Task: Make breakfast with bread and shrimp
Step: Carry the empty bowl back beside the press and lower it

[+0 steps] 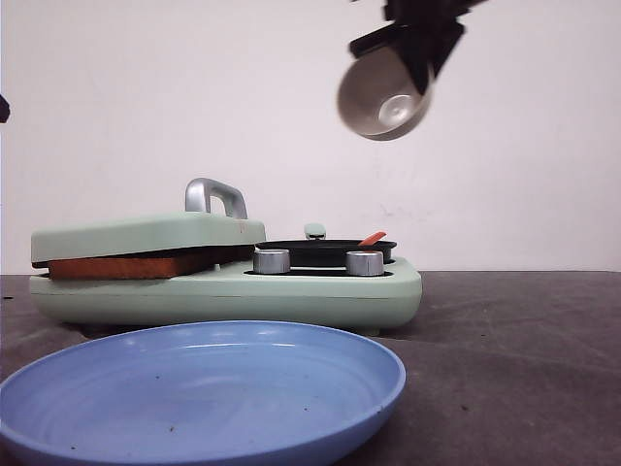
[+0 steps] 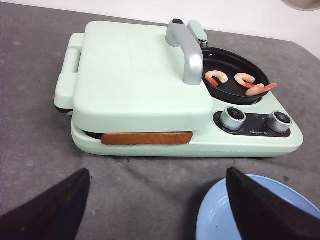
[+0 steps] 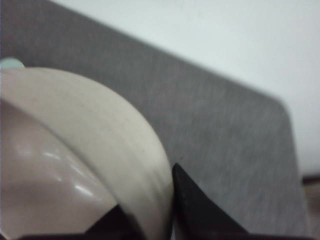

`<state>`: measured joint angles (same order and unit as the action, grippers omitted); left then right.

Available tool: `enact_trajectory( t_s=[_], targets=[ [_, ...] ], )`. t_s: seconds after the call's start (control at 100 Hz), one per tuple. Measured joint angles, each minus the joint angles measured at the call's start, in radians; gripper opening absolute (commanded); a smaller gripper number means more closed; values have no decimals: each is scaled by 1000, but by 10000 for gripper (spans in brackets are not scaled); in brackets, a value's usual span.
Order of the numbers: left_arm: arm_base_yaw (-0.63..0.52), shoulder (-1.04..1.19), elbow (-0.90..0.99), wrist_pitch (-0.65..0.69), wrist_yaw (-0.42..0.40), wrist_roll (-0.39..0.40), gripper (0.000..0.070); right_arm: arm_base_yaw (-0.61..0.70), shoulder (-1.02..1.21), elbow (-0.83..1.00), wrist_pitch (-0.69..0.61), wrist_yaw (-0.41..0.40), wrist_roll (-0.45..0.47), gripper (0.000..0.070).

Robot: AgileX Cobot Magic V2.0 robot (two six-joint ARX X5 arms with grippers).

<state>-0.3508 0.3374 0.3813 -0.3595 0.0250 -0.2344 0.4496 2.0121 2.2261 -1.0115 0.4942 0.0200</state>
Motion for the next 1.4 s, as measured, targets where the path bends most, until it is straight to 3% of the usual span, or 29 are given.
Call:
enact_trajectory(
  t_s=[0.35,0.77,1.11,1.4],
  targets=[
    [0,0,0,0,0,0,470,-178,-3,58,-246,-306,152,2],
    [0,0,0,0,0,0,470,-314,-3,55,-311,-571,172,2],
    [0,0,0,0,0,0,470,-340,-4,-52,-304,-634,168,2],
    [0,0,0,-1,0,0,470,-340,-5,-276,-178,-654,167,3]
  ],
)
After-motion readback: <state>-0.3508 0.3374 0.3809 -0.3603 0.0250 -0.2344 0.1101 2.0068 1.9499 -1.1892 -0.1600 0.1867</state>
